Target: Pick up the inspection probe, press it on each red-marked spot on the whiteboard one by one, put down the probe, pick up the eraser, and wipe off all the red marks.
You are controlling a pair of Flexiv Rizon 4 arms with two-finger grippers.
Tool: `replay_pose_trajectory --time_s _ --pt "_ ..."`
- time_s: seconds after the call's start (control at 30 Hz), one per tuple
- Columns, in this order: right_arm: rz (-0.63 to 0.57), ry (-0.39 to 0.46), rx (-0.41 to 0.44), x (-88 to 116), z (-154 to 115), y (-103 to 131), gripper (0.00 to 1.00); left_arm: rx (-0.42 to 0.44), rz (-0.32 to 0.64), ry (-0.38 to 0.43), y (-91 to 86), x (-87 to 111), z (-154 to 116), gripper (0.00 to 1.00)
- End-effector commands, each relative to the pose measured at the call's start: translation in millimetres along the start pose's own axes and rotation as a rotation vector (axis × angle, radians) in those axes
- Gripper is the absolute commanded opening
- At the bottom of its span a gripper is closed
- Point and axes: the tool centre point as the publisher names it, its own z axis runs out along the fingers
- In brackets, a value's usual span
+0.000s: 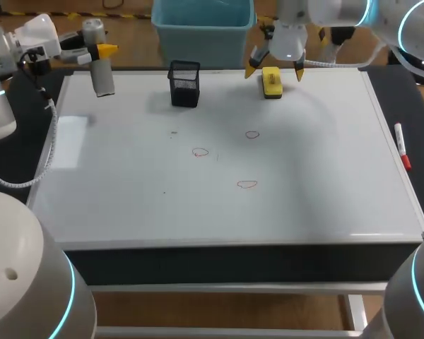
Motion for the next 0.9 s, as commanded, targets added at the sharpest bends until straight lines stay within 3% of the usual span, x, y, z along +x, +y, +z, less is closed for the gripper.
replay_pose_trajectory --time_s 0.03,0.57,0.6,0.63,0.7,0.73,0.9 --pt "0.003 0.014 -0.023 -1.2 3.9 -10.3 1.0 0.001 0.001 -0.003 -0.9 0.9 0.0 0.0" --pt "0.008 0.027 -0.05 -2.2 11.8 -8.2 1.0 0.001 0.001 -0.003 -0.9 0.9 0.0 0.0" --pt "0.01 0.028 -0.052 -1.9 12.4 -8.2 0.86 0.001 0.001 -0.003 -0.9 0.9 0.0 0.0" --pt "0.011 0.028 -0.053 -1.8 12.6 -8.2 0.52 0.001 0.001 -0.003 -0.9 0.9 0.0 0.0" --pt "0.012 0.031 -0.054 -1.6 12.6 -7.9 0.22 0.001 0.001 -0.003 -0.9 0.9 0.0 0.0" --pt "0.013 0.032 -0.053 -1.2 12.3 -7.4 0.0 0.001 0.001 -0.003 -0.9 0.9 0.0 0.0" --pt "0.021 0.035 -0.047 2.1 10.3 -4.6 0.0 0.001 0.001 -0.003 -0.9 0.9 0.0 0.0"
